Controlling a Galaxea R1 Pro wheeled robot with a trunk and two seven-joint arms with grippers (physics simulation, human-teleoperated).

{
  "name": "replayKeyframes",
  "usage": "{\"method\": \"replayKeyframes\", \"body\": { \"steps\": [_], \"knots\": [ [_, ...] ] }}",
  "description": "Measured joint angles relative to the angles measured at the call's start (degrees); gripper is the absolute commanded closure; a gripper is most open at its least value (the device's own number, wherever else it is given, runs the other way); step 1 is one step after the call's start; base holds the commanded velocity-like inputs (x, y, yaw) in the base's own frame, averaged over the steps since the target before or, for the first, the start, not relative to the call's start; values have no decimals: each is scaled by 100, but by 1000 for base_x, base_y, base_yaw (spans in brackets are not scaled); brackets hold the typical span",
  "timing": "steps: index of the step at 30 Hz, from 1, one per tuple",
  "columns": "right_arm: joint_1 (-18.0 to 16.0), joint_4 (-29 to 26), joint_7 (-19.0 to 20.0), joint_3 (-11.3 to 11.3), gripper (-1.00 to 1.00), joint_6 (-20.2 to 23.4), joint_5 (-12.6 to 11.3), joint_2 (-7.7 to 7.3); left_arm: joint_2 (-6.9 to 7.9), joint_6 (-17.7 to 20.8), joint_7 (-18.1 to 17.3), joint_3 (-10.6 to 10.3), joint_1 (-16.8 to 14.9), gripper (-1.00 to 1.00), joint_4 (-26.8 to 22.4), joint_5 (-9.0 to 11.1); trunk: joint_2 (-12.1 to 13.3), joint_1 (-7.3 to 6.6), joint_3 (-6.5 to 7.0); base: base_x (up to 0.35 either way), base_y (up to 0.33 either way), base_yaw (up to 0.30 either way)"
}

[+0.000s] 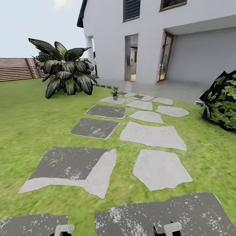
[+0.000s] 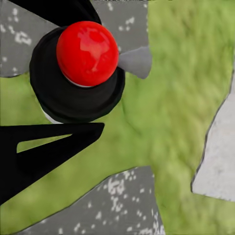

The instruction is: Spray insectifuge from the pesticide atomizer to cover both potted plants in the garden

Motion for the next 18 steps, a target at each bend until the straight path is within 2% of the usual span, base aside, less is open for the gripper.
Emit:
{"method": "replayKeyframes", "body": {
  "steps": [18],
  "knots": [
    [-1, 0, 0, 0, -100, 0, 0, 0, 0, -1, 0, 1, 0, 100, 0, 0, 0, 0, -41, 333, 82, 0]
  ]
}}
